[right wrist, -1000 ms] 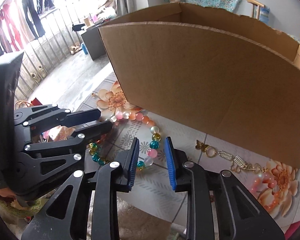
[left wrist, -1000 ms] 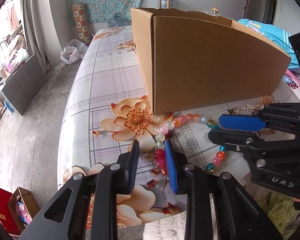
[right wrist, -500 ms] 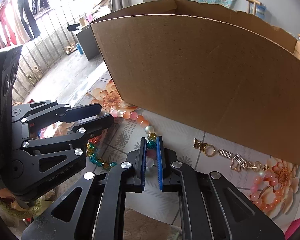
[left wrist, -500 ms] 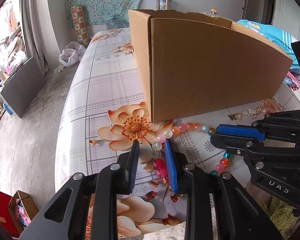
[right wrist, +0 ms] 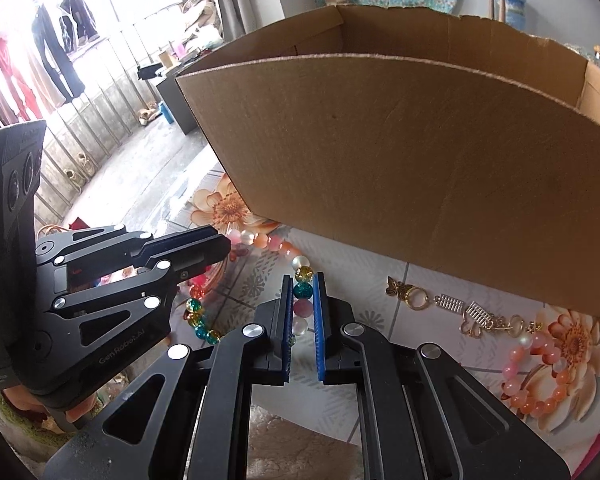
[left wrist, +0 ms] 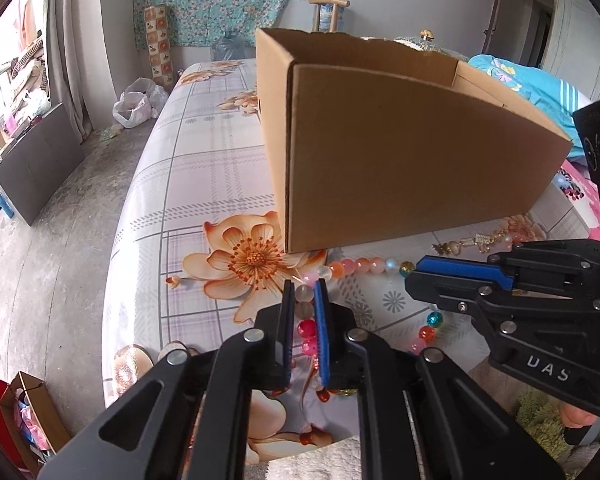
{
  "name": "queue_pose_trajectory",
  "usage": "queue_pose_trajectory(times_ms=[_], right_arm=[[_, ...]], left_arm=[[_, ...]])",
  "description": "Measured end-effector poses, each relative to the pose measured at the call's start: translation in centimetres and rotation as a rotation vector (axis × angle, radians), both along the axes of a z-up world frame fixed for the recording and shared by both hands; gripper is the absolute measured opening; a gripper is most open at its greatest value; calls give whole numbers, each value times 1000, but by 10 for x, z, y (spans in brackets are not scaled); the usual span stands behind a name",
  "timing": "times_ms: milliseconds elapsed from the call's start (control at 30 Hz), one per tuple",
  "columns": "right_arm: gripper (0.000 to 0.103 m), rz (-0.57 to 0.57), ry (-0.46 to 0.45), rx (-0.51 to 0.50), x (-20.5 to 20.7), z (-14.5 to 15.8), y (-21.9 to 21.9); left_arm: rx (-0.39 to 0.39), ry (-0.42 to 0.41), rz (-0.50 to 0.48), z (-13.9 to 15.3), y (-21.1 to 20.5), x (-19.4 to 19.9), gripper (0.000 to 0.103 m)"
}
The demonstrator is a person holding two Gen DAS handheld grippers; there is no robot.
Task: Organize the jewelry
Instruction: 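Grasp the multicolour bead bracelet with the right gripper, then lift the bead bracelet with the right gripper over the box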
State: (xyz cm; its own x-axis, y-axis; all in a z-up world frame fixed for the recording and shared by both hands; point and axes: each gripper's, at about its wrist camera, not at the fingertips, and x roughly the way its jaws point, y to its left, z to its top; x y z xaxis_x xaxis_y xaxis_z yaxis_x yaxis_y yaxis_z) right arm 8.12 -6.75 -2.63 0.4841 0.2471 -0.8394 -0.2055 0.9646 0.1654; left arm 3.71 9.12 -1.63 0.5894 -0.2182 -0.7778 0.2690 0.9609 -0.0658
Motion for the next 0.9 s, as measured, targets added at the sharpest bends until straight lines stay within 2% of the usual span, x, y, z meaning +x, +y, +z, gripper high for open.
queue_pose_trajectory(times_ms=[233, 533, 733, 900], right_arm=[[7, -4, -35, 17, -11, 10, -8], [7, -18, -107, 44, -29, 37, -20], [7, -13, -185, 74, -42, 64, -26], [7, 10, -272, 117, -46, 102, -33]], left_arm=[[-10, -46, 0, 21, -4, -11, 9], [-39, -114, -14, 56, -8, -28, 9], [-71, -202, -54, 98, -12, -41, 9], [-103, -303, -94, 139, -20, -43, 9]])
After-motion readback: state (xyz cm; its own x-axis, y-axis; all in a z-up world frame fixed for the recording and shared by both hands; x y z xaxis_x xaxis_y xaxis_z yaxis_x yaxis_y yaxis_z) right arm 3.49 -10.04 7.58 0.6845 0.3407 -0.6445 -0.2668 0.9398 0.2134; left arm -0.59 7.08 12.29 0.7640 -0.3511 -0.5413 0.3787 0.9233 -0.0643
